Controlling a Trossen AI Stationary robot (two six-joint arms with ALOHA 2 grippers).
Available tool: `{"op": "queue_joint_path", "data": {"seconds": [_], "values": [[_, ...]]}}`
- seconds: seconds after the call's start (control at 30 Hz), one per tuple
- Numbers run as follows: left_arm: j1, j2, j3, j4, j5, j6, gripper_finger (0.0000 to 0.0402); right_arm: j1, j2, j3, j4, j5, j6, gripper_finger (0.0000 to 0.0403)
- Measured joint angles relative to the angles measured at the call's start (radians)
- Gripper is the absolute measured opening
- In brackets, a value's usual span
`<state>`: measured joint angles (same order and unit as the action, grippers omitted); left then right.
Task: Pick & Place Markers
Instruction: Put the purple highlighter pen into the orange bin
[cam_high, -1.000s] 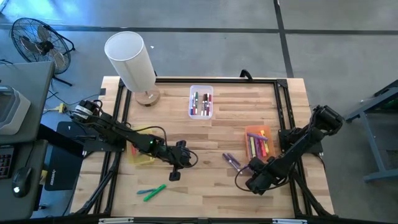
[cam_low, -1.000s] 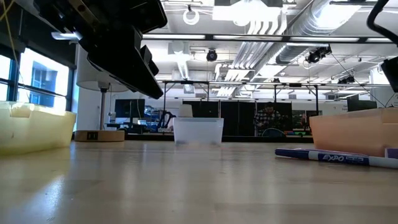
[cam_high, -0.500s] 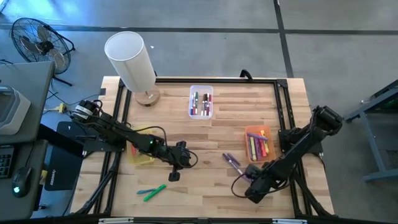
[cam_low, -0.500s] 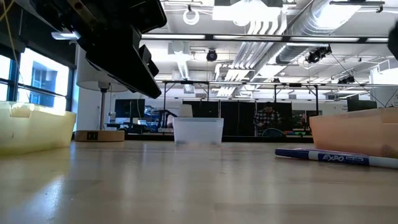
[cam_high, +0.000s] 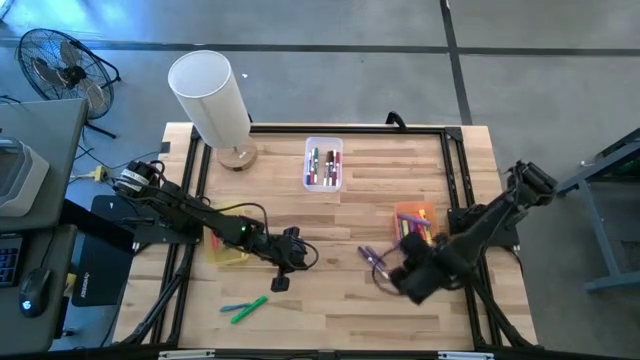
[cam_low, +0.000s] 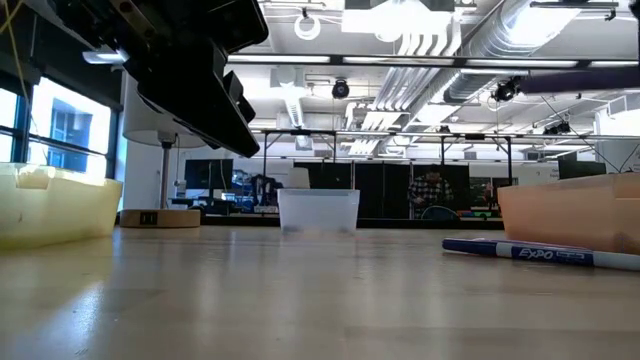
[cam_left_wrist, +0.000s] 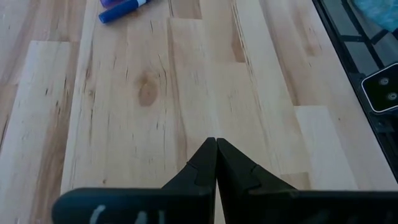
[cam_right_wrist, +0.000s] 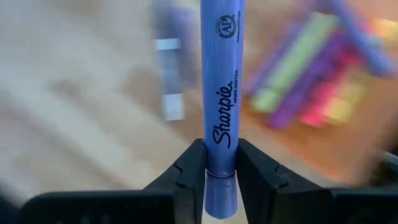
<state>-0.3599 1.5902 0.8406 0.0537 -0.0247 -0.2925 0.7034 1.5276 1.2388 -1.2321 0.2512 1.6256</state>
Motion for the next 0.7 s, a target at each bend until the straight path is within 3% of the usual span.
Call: {"op": "queue_joint_path", "data": {"seconds": [0.13,0.3,0.47,0.7], "values": [[0.0,0.0,0.0,0.0,0.001,0.0,0.0,-0.069,-0.018,-0.066,-0.139,-0.098,0.062,0.0065],[0.0,0.0,0.0,-0.002,0.025,-0.002,0.0,-0.144,-0.058,-0.237,-0.063,-0.165,0.028,0.0065],[0.0,0.0,0.0,-0.001,0.058,-0.029,0.0,-0.202,-0.119,-0.368,0.037,-0.148,-0.017,0.0066],[0.0,0.0,0.0,0.004,0.063,-0.053,0.0004,-0.242,-0.208,-0.412,0.055,-0.114,-0.041,0.0067]]}}
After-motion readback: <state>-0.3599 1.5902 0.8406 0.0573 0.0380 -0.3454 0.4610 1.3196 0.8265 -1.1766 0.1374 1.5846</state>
